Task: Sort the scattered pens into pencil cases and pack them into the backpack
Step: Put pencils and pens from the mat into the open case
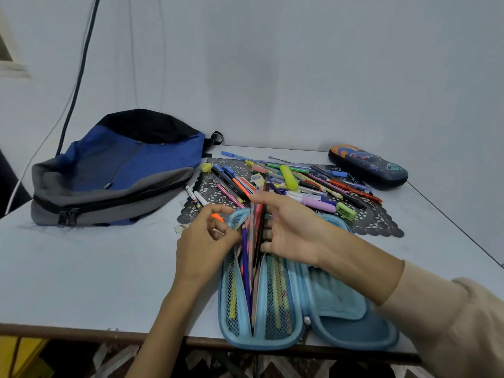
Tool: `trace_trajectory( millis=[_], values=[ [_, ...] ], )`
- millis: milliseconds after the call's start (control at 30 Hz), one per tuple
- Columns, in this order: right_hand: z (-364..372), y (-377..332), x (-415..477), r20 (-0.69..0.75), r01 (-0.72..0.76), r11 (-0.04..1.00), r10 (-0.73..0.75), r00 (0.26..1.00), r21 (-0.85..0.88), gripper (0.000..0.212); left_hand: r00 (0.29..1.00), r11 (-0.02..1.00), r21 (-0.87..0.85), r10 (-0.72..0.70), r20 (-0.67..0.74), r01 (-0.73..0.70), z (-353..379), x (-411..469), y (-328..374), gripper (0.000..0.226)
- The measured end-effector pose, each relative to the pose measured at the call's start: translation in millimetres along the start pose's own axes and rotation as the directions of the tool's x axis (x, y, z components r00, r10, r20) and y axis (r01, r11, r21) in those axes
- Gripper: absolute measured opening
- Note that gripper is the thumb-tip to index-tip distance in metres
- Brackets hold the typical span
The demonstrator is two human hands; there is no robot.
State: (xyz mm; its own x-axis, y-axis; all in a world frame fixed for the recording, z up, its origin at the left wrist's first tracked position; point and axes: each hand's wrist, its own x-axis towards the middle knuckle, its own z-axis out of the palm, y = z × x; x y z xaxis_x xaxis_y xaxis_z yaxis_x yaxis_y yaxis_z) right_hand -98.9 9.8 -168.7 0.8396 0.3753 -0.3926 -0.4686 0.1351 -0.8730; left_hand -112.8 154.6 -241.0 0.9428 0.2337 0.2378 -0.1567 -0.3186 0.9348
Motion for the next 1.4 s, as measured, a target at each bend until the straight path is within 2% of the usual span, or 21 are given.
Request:
trace_trajectory(
  millis=[167, 200, 300, 333, 367, 467, 533, 567, 600, 633, 700, 767, 867, 933, 1067, 1300, 1400],
  values=[
    [-4, 2, -9, 0.092, -0.048, 0.999, 0.050, 0.994, -0.023, 0.023, 1.000, 0.998, 0.048, 0.027, 0.013, -0.028, -2, 1, 0, 0.034],
    [-5, 2, -11, 0.107, -0.053, 0.998, 0.055, 0.993, -0.019, 0.029, 0.999, 0.998, 0.061, 0.033, 0.019, -0.034, -2, 1, 1, 0.033],
    [-10, 3, -13, 0.189, -0.057, 0.998, 0.062, 0.980, -0.033, 0.075, 0.999, 0.994, 0.098, 0.047, 0.024, -0.049, -4, 0, 1, 0.033],
    [-11, 0, -16, 0.208, -0.050, 0.997, 0.059, 0.976, -0.051, 0.081, 0.998, 0.992, 0.113, 0.052, 0.026, -0.055, -4, 0, 1, 0.034],
    [-13, -3, -19, 0.222, -0.028, 0.997, 0.043, 0.974, -0.071, 0.075, 0.998, 0.990, 0.128, 0.058, 0.029, -0.061, -4, -1, 1, 0.034],
    [-17, -21, -28, 0.182, 0.072, 0.994, -0.057, 0.982, -0.081, 0.035, 0.996, 0.984, 0.160, 0.077, 0.034, -0.081, -4, -2, 1, 0.034],
    [-20, -34, -25, 0.170, 0.158, 0.986, -0.145, 0.975, -0.061, 0.033, 0.996, 0.982, 0.169, 0.084, 0.038, -0.089, -3, -3, 0, 0.034],
    [-22, -38, -16, 0.153, 0.208, 0.973, -0.191, 0.970, -0.104, 0.033, 0.996, 0.981, 0.172, 0.085, 0.039, -0.090, -4, -3, 1, 0.034],
    [-25, -41, -7, 0.117, 0.271, 0.932, -0.249, 0.961, -0.239, 0.034, 0.995, 0.980, 0.177, 0.085, 0.042, -0.091, -4, -3, 1, 0.033],
    [-29, -42, 6, 0.074, 0.329, 0.835, -0.331, 0.941, -0.441, 0.035, 0.995, 0.979, 0.180, 0.085, 0.047, -0.092, -4, -3, 1, 0.033],
    [-33, -42, 29, 0.054, 0.367, 0.573, -0.489, 0.871, -0.733, 0.034, 0.995, 0.981, 0.173, 0.085, 0.050, -0.093, -4, -4, 1, 0.032],
    [-37, -39, 50, 0.091, 0.353, 0.428, -0.522, 0.848, -0.832, 0.029, 0.995, 0.985, 0.144, 0.086, 0.045, -0.091, -3, -3, 0, 0.030],
    [-38, -30, 71, 0.155, 0.302, 0.236, -0.489, 0.858, -0.924, 0.022, 0.995, 0.987, 0.128, 0.091, 0.045, -0.096, -4, -1, -3, 0.026],
    [-36, -27, 76, 0.192, 0.309, 0.172, -0.486, 0.853, -0.935, 0.019, 0.994, 0.986, 0.130, 0.100, 0.044, -0.105, -5, 0, -4, 0.024],
    [-34, -25, 70, 0.217, 0.321, 0.146, -0.481, 0.849, -0.936, 0.020, 0.992, 0.979, 0.158, 0.122, 0.032, -0.126, -5, 2, -5, 0.020],
    [-29, -14, 50, 0.306, 0.281, -0.124, -0.456, 0.836, -0.952, 0.027, 0.994, 0.974, 0.194, 0.111, 0.020, -0.113, -5, 2, -5, 0.028],
    [-27, -8, 43, 0.332, 0.276, -0.188, -0.435, 0.837, -0.943, 0.029, 0.992, 0.970, 0.211, 0.125, 0.009, -0.124, -2, 0, -4, 0.024]
  ],
)
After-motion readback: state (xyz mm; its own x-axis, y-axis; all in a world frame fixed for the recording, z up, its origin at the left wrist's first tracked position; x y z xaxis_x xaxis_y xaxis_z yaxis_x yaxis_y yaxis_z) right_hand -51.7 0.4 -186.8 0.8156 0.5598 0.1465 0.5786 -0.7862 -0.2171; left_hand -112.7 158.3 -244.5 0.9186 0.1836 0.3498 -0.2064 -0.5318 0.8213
